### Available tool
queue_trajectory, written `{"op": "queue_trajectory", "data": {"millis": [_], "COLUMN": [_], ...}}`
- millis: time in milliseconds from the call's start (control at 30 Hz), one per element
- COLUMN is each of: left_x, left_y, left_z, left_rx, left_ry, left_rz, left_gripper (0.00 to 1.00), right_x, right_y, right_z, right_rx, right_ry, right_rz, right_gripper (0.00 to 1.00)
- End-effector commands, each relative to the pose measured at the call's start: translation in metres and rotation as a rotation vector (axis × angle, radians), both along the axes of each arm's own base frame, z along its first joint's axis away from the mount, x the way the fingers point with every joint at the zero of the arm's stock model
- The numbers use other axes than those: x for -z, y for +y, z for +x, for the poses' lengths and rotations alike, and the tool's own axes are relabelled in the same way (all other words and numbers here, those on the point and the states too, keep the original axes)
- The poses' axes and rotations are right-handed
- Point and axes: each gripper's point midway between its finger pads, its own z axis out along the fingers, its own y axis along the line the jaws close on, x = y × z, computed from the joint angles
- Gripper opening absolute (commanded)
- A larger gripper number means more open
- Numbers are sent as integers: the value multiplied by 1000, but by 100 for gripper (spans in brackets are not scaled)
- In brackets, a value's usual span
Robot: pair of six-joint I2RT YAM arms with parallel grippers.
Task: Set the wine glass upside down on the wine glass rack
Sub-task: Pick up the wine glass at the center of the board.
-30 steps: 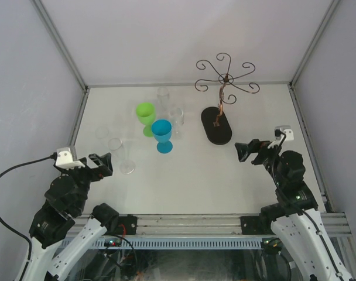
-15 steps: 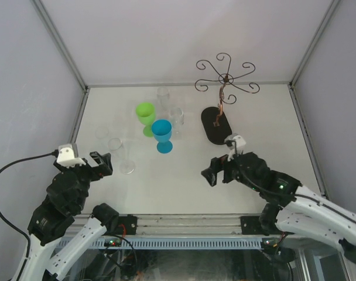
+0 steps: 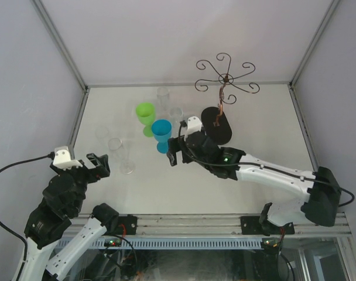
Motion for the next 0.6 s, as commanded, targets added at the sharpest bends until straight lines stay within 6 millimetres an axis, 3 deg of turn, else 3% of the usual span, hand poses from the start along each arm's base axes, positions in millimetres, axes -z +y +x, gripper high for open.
{"op": "queue_trajectory", "data": {"millis": [0,133,167,233,567], "left_x": [-5,-5,-5,-5,-6], "left_y": [4,2,3,4,9], "left_z": [0,1,1,1,-1], "left_rx": [-30,-24,-25,-31,-49], "left_ry": [-29,-36,-37,-38,-54], "left_rz": [-31,-34,-32,-31,-32], "left_gripper": [100,100,100,100,100], "right_x": [-30,-20,-9,-13,9], "right_y": [31,46,48,57,78], "right_z": [28,46,49,58,86], "right_rx": [40,38,35,27,27], "right_ry": [-77,-68,-57,-67,-73], "right_rz": [70,44,20,24,-65], "right_gripper": [100,100,100,100,100]}}
